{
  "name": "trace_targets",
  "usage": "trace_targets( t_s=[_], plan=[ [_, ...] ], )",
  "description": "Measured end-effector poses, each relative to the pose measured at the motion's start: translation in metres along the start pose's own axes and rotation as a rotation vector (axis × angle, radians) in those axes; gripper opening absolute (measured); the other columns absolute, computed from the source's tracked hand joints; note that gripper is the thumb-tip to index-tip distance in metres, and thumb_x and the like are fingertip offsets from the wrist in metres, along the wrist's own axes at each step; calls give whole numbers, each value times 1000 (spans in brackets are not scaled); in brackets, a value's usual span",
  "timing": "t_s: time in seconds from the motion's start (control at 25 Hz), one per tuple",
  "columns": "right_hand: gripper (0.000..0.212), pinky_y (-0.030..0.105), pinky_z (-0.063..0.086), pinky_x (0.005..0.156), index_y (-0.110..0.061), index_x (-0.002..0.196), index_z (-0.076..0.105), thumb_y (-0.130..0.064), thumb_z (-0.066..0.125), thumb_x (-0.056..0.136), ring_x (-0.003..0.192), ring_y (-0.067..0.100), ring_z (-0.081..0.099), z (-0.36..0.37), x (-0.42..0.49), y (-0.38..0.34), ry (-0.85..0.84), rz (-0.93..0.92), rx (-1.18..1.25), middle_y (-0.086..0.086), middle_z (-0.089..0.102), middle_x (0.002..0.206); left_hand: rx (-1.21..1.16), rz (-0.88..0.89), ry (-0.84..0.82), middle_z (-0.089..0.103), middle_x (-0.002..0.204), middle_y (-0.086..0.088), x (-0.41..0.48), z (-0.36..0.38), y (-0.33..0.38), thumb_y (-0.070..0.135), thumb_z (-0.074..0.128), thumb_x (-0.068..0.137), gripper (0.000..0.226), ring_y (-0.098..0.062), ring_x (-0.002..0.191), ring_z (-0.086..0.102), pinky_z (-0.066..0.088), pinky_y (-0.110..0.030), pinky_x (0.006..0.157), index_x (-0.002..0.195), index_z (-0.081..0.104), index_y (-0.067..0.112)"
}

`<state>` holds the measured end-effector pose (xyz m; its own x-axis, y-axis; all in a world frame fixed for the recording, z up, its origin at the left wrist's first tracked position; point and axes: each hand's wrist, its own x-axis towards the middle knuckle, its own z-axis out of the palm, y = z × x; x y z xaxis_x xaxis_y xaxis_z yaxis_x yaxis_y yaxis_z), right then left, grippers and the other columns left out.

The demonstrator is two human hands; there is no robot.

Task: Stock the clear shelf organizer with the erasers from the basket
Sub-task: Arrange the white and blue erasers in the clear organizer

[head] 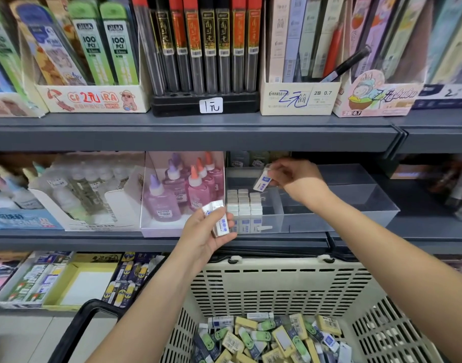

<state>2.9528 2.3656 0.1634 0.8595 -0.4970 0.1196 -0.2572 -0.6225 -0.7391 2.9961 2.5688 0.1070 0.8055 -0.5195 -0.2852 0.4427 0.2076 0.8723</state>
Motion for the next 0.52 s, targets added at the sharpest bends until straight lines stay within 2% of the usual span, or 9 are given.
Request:
trace_targets(
  t_s=[0.08,0.2,0.32,0.52],
  plan=[
    [7,30,53,81,-23,89,66,-24,59,90,85,18,68,5,1,3,-7,-19,-66,2,73,91,-4,-1,-2,68,72,-4,1,-1,-1,12,56,91,18,-14,67,64,55,-26,54,107,57,3],
    [14,35,52,87,-18,100,65,-25,56,91,93,24,66,8,3,3,-33,-43,-121,5,71,98,-11,-7,2,69,71,-3,1,-1,-2,12,56,91,16,-13,67,65,55,-26,54,105,58,5],
    [15,24,47,80,-19,102,64,-25,54,92,90,19,62,11,6,2,-83,-77,-233,1,69,98,-16,-12,2,69,70,-2,2,-2,-2,13,57,90,15,-12,65,65,55,-26,54,103,58,6],
    [15,26,47,76,-17,102,58,-12,48,93,90,18,62,27,12,-1,-161,-21,-312,-1,64,94,-30,-23,2,70,71,-3,2,-3,-3,14,57,90,15,-12,65,66,55,-26,54,103,58,6]
  ],
)
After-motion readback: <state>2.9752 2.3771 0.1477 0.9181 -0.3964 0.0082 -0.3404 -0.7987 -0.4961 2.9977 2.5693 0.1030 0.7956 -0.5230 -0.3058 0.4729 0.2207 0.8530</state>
